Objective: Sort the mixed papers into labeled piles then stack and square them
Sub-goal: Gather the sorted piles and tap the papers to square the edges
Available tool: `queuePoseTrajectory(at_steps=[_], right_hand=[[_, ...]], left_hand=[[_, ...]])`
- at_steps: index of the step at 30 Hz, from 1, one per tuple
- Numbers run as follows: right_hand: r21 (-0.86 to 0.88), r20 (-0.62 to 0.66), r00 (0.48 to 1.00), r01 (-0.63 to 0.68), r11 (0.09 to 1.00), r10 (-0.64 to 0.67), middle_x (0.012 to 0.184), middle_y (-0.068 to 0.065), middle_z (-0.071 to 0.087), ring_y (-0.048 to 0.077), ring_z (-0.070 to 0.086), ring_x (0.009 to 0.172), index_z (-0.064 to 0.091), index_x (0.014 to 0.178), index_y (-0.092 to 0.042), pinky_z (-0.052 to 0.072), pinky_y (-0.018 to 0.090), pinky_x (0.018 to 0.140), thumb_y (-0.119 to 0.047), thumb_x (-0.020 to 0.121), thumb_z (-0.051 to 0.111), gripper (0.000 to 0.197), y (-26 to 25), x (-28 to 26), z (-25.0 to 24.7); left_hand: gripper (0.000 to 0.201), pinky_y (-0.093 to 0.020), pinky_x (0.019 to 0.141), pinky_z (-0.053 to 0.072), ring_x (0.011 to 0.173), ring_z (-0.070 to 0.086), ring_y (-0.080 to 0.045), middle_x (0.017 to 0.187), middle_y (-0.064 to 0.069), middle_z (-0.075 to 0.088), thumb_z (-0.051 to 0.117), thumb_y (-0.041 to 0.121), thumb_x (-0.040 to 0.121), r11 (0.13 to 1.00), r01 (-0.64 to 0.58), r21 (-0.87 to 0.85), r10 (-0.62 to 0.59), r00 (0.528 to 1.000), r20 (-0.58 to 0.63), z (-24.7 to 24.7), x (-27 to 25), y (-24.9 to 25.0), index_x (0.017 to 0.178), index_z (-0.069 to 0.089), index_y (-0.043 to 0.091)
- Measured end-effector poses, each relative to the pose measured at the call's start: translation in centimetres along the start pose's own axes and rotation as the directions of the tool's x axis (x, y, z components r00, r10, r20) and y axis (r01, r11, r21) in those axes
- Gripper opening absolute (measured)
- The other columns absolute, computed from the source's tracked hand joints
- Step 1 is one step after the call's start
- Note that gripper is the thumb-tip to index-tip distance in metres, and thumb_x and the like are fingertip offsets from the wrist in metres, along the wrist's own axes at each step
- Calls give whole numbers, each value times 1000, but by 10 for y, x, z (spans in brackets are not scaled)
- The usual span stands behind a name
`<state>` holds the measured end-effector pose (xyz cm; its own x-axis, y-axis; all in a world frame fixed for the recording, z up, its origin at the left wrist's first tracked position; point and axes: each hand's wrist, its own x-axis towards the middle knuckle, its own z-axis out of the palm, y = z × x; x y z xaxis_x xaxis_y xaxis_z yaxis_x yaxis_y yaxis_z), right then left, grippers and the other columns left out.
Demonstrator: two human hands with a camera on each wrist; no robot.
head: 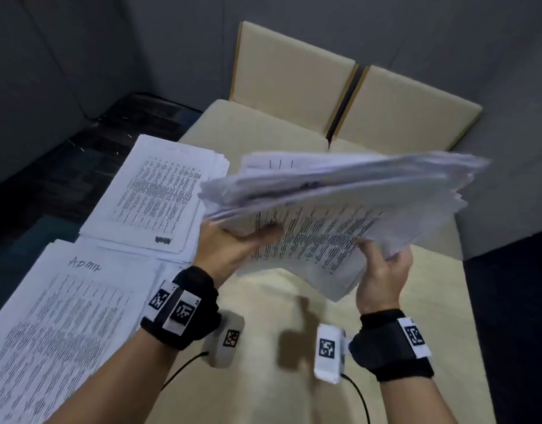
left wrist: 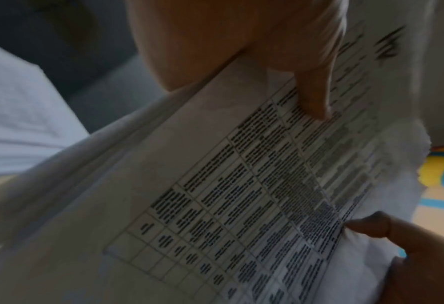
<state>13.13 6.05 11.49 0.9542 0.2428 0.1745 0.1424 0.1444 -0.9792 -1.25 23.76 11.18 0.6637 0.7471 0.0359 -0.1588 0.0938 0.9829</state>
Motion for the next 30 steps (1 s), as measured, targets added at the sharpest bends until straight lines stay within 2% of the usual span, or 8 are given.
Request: queuePoseTrajectory(at_steps=[4,6,12,15,18,22,26,30], right_hand=[[9,71,997,-37,999,37,102,15,65,20,63,92,56,116,11,53,31,81,-16,63,79,63,14,-22,-17],[-38,87,990,-105,994,108,100,15,66,17,63,88,57,113,10,51,34,80,-24,59,79,68,23,-33,-22],[-98,147,972,-172,980,185,111,13,70,20,68,100,55,119,1,53,30,84,-6,72,75,51,28,-36,-33],[-132,63,960,-262,956,272,130,7,61,14,60,117,46,136,-11,48,27,95,-12,76,84,71,35,-44,-46],[134,-85,869,-475,870,488,142,8,53,20,58,122,37,148,-17,50,28,90,-23,81,76,78,41,-64,-63],[408,227,779,-621,669,585,137,15,60,29,58,125,52,140,-10,53,41,96,-19,97,55,44,41,-69,-66],[346,35,870,-472,811,491,124,10,69,22,65,116,61,129,-5,51,40,100,-10,85,72,46,25,-42,-77],[156,-11,965,-258,953,263,112,8,74,19,70,104,67,117,0,54,30,88,-2,85,71,33,8,-28,-90]], left_hand=[[65,-31,90,55,105,66,-20,111,-7,69,81,-1,72,994,-109,-12,110,989,94,-13,-8,-6,129,51,6],[69,-40,88,57,104,68,-22,112,-6,71,90,5,62,997,-66,29,64,996,62,-7,-17,-5,124,59,5],[25,-52,78,59,87,72,-31,90,-7,76,86,16,70,999,-15,39,16,1000,-10,19,-21,9,92,77,15],[28,-51,80,59,86,73,-30,90,-9,76,86,21,65,997,20,-71,-25,997,-69,15,-20,16,90,75,13],[44,-41,96,53,108,67,-25,112,-8,73,80,15,71,936,32,-350,-63,995,-78,1,-16,15,113,68,13],[62,-45,105,45,126,57,-24,134,-10,61,73,19,83,845,212,-491,-173,977,124,-4,-17,-5,140,50,11],[67,-42,90,55,108,66,-30,124,-19,65,80,5,69,918,159,-364,-181,983,-28,-39,-4,-8,131,56,1],[44,-33,80,58,94,71,-21,107,-8,74,78,-5,71,978,139,155,-157,981,111,-53,11,-18,112,67,6]])
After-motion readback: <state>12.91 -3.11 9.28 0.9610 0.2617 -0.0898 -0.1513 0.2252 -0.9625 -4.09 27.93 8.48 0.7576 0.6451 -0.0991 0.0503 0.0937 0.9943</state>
